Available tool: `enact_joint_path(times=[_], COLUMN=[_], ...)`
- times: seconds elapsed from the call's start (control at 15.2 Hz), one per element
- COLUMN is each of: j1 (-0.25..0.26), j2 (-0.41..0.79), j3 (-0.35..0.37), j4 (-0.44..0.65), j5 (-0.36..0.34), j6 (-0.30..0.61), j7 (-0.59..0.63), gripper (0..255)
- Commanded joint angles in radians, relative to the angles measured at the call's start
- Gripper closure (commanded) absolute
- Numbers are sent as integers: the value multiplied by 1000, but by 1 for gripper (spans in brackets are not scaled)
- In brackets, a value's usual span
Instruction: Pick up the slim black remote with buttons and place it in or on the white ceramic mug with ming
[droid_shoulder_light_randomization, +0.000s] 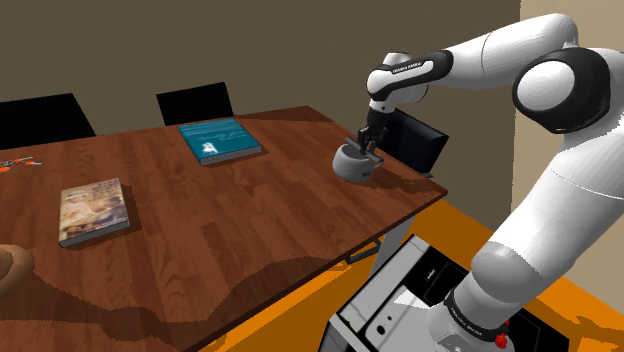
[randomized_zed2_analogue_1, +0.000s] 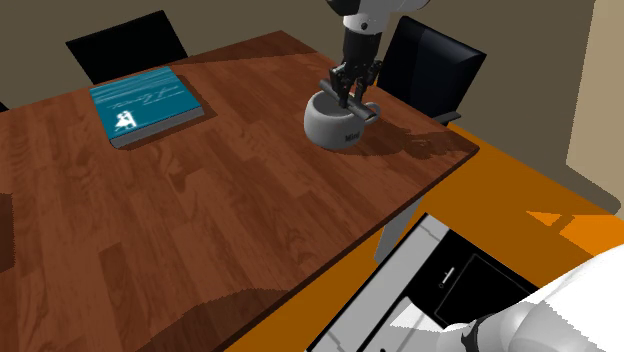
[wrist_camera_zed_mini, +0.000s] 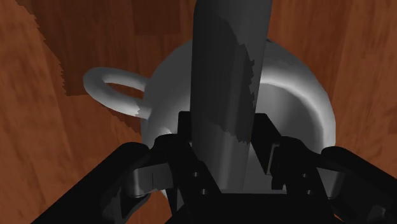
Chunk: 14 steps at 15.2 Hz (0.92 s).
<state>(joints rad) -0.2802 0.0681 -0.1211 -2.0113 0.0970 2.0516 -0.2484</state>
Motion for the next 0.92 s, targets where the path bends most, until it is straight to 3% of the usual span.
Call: enact_joint_path(times=[0.0,0.26,0.33,0.66,0.86], j1=[0,0,0,0,-3], j2=[1,1,1,1,-26], j3=[0,0,0,0,-3], j4=[-1,-1,-1,-1,68], j5=[0,0,0,0,-8], j6=[2,2,2,2,-95], j7=[0,0,0,0,5], gripper=[255,255,0,0,0])
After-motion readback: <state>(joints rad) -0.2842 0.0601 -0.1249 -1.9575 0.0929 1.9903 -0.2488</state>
